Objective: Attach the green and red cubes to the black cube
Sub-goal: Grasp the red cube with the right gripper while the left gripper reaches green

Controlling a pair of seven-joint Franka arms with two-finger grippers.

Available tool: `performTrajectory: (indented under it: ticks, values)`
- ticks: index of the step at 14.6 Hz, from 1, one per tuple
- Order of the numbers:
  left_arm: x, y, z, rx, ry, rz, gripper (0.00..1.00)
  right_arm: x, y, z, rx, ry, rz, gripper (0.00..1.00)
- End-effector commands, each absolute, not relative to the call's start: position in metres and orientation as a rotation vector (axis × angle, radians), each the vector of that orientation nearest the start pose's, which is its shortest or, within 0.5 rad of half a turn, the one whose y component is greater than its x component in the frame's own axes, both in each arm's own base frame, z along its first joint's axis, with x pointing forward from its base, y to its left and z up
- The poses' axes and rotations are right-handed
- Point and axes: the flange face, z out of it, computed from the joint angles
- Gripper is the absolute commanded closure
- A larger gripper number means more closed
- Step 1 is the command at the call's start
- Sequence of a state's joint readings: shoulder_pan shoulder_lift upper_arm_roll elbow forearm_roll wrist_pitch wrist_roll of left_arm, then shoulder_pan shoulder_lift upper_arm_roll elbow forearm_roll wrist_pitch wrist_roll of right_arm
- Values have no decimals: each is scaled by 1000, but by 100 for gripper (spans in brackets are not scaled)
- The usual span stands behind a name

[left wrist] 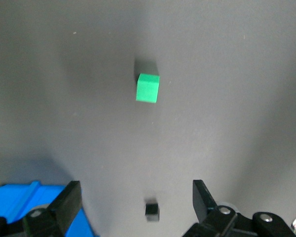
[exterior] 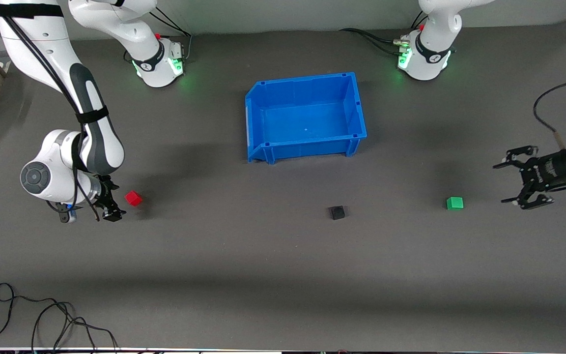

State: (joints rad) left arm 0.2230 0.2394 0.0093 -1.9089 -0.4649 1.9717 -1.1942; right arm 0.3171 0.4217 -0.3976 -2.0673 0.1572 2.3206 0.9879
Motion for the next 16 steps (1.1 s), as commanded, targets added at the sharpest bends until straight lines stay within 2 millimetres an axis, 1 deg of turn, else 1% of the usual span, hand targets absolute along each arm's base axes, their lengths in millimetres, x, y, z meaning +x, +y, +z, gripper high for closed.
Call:
performTrajectory:
  ticks: [1,3,4,5,7,9,11,12,13,14,16]
  values:
    - [582,109,322,1896,2016,-482,0,557,-39,230,-2809,1611,172,3]
    - [575,111,289,1906,1967,-467,0,557,-37,227,-2842,1547,164,3]
    - [572,112,275,1910,1960,-450,0,558,-37,224,-2843,1543,127,3]
    - [570,112,261,1919,1949,-442,0,553,-35,211,-2847,1537,102,4]
    - [565,111,240,1927,1919,-438,0,548,-29,200,-2854,1506,15,5]
    - [558,111,222,1936,1898,-416,0,545,-30,190,-2868,1504,29,24]
    - [553,111,206,1937,1875,-411,0,545,-29,186,-2865,1510,35,36]
    - [552,111,198,1940,1866,-406,0,545,-29,186,-2866,1508,35,50]
    - [551,113,192,1947,1860,-397,0,544,-31,186,-2865,1513,39,60]
    - [551,113,186,1954,1860,-391,0,545,-31,186,-2867,1511,41,66]
    - [550,114,179,1961,1865,-383,0,546,-30,189,-2867,1505,44,71]
